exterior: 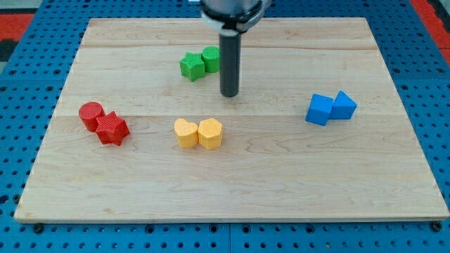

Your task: Move your arm to the top right of the red star

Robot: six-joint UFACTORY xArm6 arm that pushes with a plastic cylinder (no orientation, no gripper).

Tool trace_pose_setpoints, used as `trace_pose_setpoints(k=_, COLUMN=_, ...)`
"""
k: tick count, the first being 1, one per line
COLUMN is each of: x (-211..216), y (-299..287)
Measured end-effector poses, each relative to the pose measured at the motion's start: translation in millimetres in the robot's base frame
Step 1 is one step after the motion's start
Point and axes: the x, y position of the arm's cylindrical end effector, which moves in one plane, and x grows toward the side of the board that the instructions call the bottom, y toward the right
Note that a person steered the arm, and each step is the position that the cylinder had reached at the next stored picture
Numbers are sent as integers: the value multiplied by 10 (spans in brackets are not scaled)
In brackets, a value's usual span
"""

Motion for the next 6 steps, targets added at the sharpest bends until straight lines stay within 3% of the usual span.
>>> trace_pose_setpoints(k=1, x=300, y=-274)
trace_pose_setpoints(k=3, x=49, y=-1068)
trace_pose_setpoints(k=6, x=-270, y=-1307)
